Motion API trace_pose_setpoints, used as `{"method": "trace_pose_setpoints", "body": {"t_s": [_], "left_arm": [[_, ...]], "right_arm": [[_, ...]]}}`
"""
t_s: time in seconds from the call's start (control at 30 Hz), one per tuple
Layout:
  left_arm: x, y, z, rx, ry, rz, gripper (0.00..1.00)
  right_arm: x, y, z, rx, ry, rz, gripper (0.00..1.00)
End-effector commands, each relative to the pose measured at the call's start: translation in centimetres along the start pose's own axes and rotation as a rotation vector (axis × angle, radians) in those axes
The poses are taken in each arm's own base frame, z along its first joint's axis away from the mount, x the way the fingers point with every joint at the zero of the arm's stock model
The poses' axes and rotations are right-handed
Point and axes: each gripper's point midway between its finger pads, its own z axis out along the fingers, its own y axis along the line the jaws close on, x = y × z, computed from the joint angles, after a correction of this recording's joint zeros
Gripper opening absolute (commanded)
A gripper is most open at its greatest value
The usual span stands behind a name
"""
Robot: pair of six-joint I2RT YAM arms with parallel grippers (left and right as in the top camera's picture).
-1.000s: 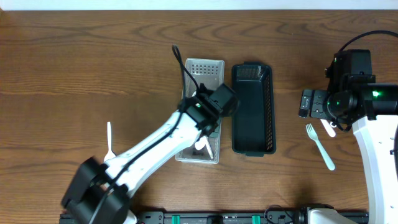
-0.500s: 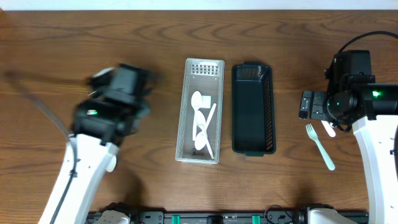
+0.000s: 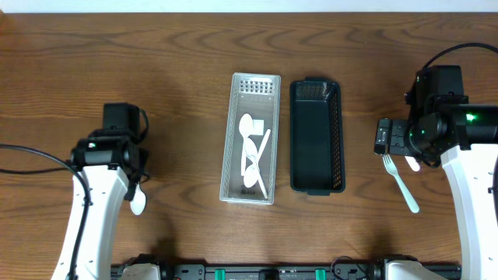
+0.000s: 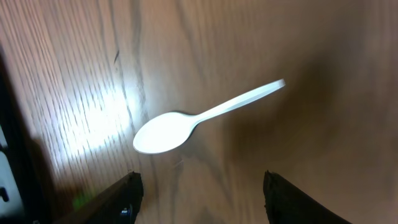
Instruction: Pack container
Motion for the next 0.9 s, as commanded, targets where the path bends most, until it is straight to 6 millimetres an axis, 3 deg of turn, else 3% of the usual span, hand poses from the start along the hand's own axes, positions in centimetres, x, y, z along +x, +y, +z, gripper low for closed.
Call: {"method": "trace_pose_setpoints", "body": {"t_s": [0.0, 0.23, 0.43, 0.63, 0.73, 0.77, 0.87], "left_arm": [[1.2, 0.9, 1.6, -0.031, 0.038, -0.016, 0.65], [0.9, 0.4, 2.2, -0.004, 0.014, 0.141, 0.66], [0.6, -0.6, 2.3, 0.031, -0.004, 0.422, 0.84], [0.2, -1.4, 2.5, 0.05, -0.025, 0.695, 0.86], [-0.4, -1.0, 2.8, 0.024, -0.034, 0.766, 0.87], [-0.9, -0.8, 3.0, 0.005, -0.046, 0.775, 0.94], [-2.1, -0.2, 3.1, -0.039, -0.08, 0.772, 0.96]], "right_arm": [[-0.1, -0.2, -0.4, 0.0, -0.008, 0.017, 0.99], [-0.1, -0.3, -0.3, 0.0, -0.005, 0.018, 0.99], [-0.1, -0.3, -0.3, 0.0, -0.006, 0.018, 0.99], [-0.1, -0.3, -0.3, 0.0, -0.005, 0.018, 0.99], [-0.1, -0.3, -0.3, 0.0, -0.005, 0.018, 0.99], [-0.1, -0.2, -0.3, -0.004, -0.004, 0.018, 0.99], [0.0, 0.4, -0.4, -0.036, 0.0, 0.018, 0.99]]}}
